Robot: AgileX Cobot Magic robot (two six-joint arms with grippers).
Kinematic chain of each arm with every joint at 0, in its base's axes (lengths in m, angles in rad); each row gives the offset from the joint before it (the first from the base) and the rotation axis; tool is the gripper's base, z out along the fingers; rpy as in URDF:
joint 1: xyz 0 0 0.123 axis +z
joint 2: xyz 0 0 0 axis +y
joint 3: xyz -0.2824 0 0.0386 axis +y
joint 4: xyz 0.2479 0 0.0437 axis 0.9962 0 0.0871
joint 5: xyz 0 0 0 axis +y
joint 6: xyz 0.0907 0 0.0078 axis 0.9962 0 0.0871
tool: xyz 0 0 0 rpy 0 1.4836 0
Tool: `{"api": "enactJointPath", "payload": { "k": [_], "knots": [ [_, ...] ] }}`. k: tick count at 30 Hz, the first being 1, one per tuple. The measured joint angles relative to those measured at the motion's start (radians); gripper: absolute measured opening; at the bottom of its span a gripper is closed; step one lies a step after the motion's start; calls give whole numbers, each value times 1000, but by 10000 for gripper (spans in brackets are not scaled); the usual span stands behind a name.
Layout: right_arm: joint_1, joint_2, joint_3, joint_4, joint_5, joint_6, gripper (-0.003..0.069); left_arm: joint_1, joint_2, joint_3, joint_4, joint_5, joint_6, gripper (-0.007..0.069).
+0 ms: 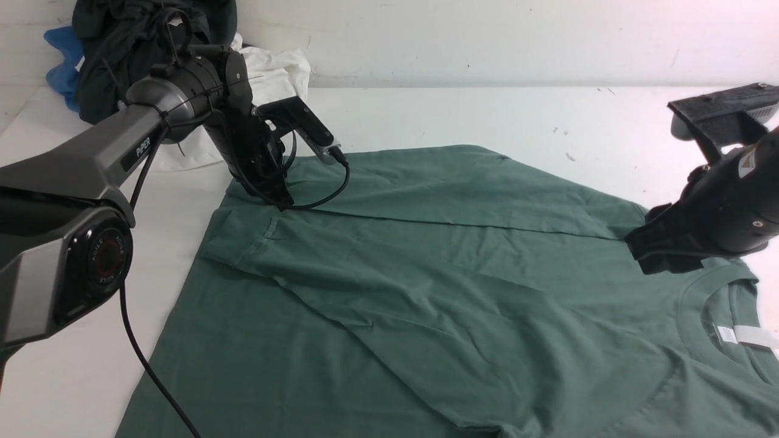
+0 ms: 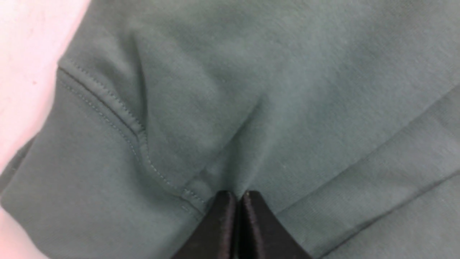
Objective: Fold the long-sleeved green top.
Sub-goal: Use the left arm to clamp the cuff farthest from it, then use the left arm to drag and drop the cuff onto the cuff closest to the left arm
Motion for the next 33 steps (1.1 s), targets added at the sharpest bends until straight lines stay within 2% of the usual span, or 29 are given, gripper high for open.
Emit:
{"api": "enactJointPath", "payload": {
  "k": [5,9,12,21,25,32,33],
  "knots": [
    [0,0,0,0,0,0,325,0,-37,-6,-5,31,-8,-7],
    [0,0,0,1,0,-4,325,-1,-74,-28,-12,114,-34,-7],
    [0,0,0,1,-1,-7,325,-3,-112,-52,-12,168,-78,-7],
    [0,0,0,-39,-2,-16,325,-62,-279,-46,35,182,-207,-7],
    [0,0,0,-50,0,-16,325,-120,-395,72,108,182,-236,-7],
    [0,0,0,-74,18,-15,325,-173,-597,526,213,181,-296,-7],
    [0,0,0,-74,18,-15,325,-173,-597,538,214,181,-298,-7]
  ]
}}
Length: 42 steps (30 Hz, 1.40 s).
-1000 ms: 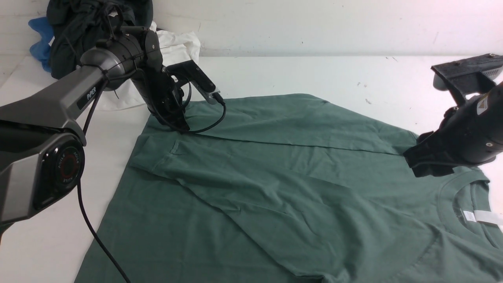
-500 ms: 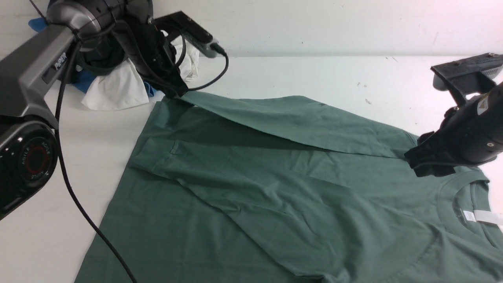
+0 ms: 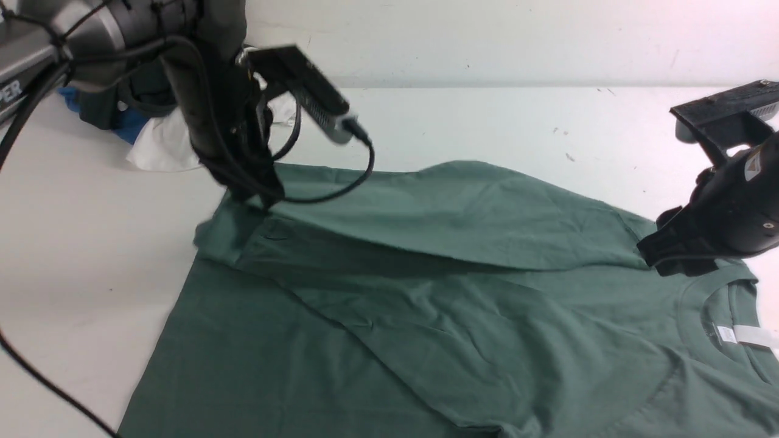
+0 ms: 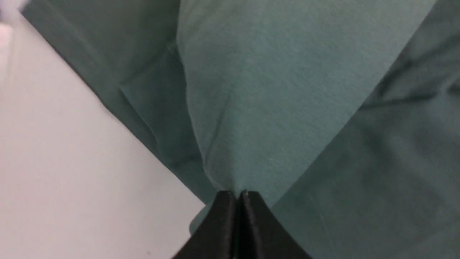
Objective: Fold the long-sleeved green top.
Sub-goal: Use the left arm to drag and drop the cuff onto the cuff closest to the left arm, then use both arms simultaneously to clamp the lower edge of the clothing fabric
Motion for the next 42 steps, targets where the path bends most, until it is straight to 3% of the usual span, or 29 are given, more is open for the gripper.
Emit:
{"api": "enactJointPath", "payload": {
  "k": [5,14,18,20,23,27,30,35,42],
  "knots": [
    [0,0,0,1,4,1,325,0,-68,200,7,-3,-23,-7],
    [0,-39,0,17,26,2,325,0,-53,240,6,-9,-31,-7],
    [0,-87,0,27,40,2,325,0,-19,241,-17,-9,-31,29],
    [0,-106,0,48,56,-4,325,0,-4,241,-37,-9,-33,81],
    [0,-134,0,96,87,-39,325,0,2,241,-54,-10,-30,230],
    [1,-164,0,157,115,-88,325,-2,-25,241,-65,-10,-51,370],
    [22,-193,0,184,142,-115,325,-9,-79,245,-75,-12,-87,419],
    [129,-264,0,208,228,-126,325,-51,-305,374,-85,-16,-111,408],
    [329,-302,30,211,236,-141,337,-71,-476,767,-94,-15,92,371]
  ]
}}
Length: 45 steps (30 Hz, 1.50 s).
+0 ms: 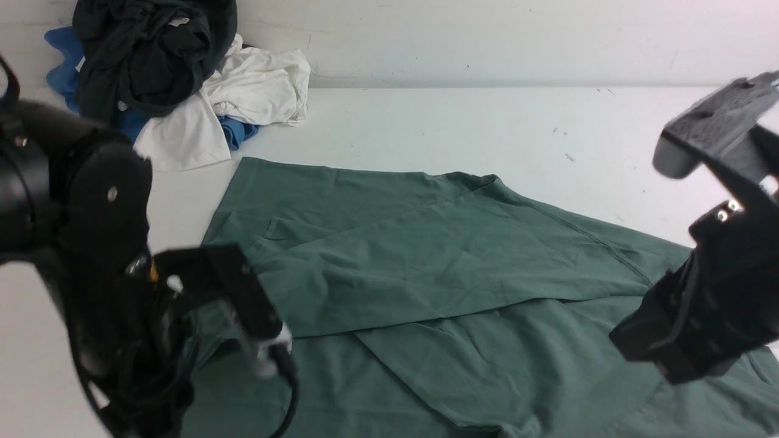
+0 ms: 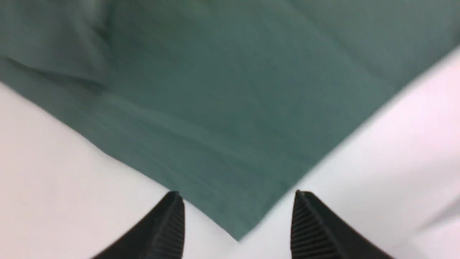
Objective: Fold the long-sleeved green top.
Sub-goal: Use both arms simultaneously to clamp the lower edge of the clothing fabric
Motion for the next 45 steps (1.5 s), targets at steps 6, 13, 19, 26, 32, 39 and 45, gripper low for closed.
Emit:
{"api": "enactJointPath", "payload": {
  "k": [6,13,19,26,32,39,45],
  "knots": [
    [90,-6,147,-9,0,-12,417,0,-48,214,-12,-123,157,370],
    [91,-7,222,-25,-1,3,467,0,-45,355,92,-335,238,370],
    [91,-7,221,-27,-2,3,472,0,33,365,138,-362,240,370],
    [91,-27,221,-43,-2,3,472,0,103,353,142,-359,241,348],
    [91,-43,224,-121,-2,3,472,0,104,345,183,-374,230,85],
    [91,-21,361,-238,-82,3,472,0,59,315,180,-337,187,6],
    [91,83,469,-291,-281,22,472,0,28,315,180,-329,179,6]
  ]
}}
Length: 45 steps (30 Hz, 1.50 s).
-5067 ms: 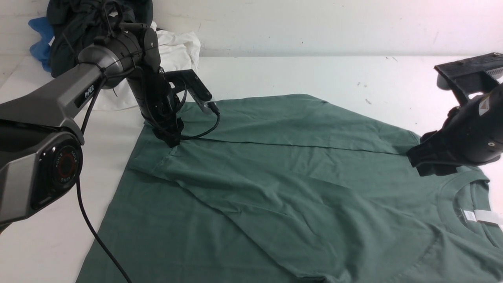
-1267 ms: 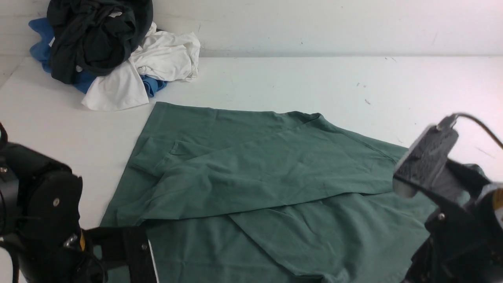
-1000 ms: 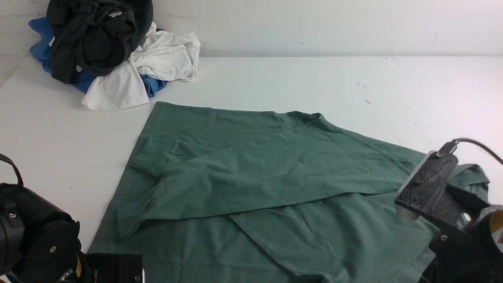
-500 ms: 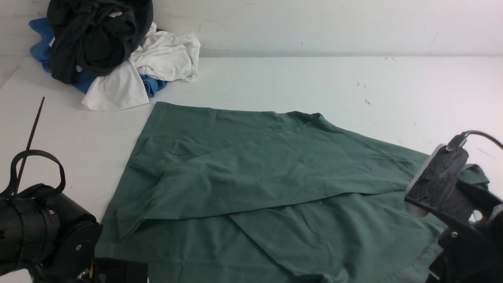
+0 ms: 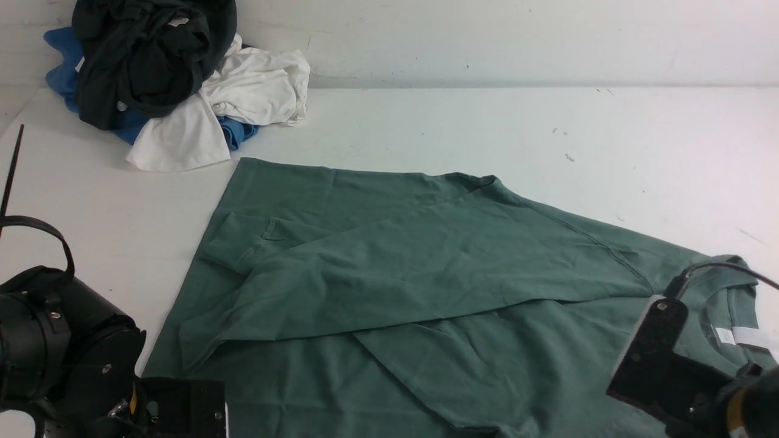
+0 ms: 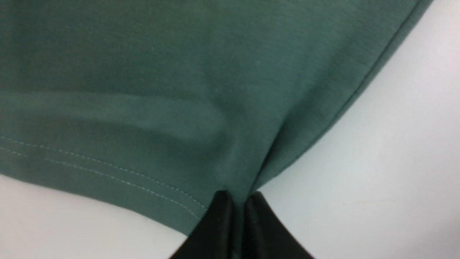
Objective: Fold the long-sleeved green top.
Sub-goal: Use both arms simultaneously to clamp the lower edge of the clothing fabric, then use both arms to drag the lower edge of the fabric forward and fold it over the upper edge
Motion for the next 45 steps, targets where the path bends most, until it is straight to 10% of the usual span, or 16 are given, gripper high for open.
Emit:
{"api": "enactJointPath", "payload": {
  "k": [13,25,33,45],
  "knots": [
    [0,267,0,-195,-193,151,449,0,-11,0,-13,-6,-19,6],
    [0,242,-2,-248,-176,222,13,0,-79,0,2,22,-45,6],
    [-6,70,-134,-208,31,68,9,15,-243,-57,91,103,-108,17],
    [-304,215,-617,29,213,-310,9,152,-27,-525,101,78,-31,17]
  ]
}}
